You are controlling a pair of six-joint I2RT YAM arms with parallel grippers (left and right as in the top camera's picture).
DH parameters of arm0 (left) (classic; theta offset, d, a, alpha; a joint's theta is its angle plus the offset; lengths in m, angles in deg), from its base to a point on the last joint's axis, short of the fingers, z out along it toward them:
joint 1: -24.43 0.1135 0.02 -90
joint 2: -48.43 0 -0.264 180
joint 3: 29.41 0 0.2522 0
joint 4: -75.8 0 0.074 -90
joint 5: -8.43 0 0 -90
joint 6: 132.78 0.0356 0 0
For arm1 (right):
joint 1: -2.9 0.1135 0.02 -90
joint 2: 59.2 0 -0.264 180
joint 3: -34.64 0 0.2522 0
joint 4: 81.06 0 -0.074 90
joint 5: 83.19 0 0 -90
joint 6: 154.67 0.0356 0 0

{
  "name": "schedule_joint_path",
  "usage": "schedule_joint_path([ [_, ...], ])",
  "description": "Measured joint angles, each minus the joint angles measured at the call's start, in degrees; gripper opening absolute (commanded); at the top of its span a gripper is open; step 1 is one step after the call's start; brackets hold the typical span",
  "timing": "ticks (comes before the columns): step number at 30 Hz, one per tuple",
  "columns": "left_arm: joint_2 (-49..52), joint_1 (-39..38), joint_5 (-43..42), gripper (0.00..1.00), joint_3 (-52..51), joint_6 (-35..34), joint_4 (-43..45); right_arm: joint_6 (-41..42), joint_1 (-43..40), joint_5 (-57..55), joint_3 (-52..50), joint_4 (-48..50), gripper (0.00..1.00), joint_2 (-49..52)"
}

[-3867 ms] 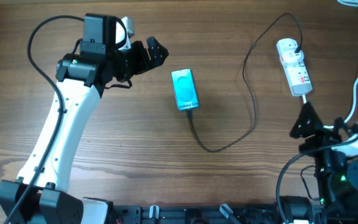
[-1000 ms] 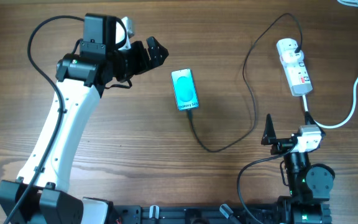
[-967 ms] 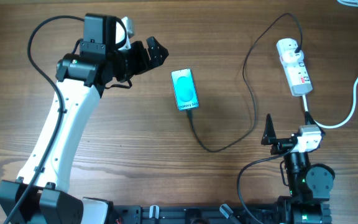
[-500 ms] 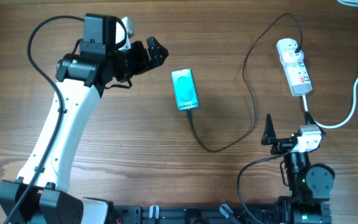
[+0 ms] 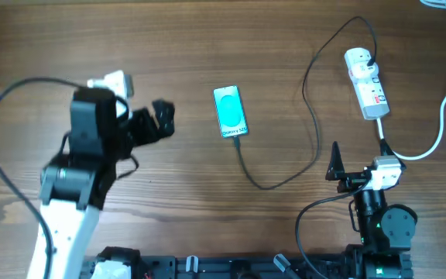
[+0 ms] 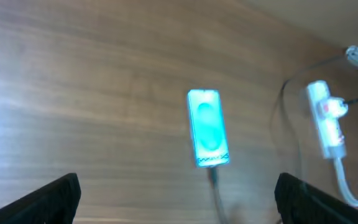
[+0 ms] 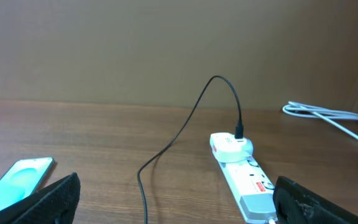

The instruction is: Plug charger to phone and switch on socket

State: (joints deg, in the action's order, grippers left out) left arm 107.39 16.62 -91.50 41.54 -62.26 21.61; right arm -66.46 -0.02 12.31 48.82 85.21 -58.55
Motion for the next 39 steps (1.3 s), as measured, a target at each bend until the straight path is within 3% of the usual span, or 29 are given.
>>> schedule_joint_path([
  [2,-5.2,2.2,-1.5,1.00,-6.0,4.9,0.4,0.0,0.0,0.0,0.0,0.0,1.00,0.1],
  [5,-23.7,4.6,-2.5,1.00,-16.2,10.0,1.0,0.0,0.0,0.0,0.0,0.0,1.00,0.0],
  [9,-38.8,9.0,-4.0,1.00,-23.8,11.6,-3.0,0.0,0.0,0.0,0.0,0.0,1.00,0.0],
  [13,-51.1,12.3,-5.5,1.00,-24.7,11.9,-4.5,0.0,0.0,0.0,0.0,0.0,1.00,0.0],
  [25,-58.2,12.5,-6.7,1.00,-42.1,12.0,18.1,0.0,0.0,0.0,0.0,0.0,1.00,0.0],
  [35,-58.2,12.5,-4.8,1.00,-54.5,11.9,48.5,0.0,0.0,0.0,0.0,0.0,1.00,0.0],
  [39,-58.2,12.5,-1.6,1.00,-56.4,11.5,49.9,0.0,0.0,0.0,0.0,0.0,1.00,0.0],
])
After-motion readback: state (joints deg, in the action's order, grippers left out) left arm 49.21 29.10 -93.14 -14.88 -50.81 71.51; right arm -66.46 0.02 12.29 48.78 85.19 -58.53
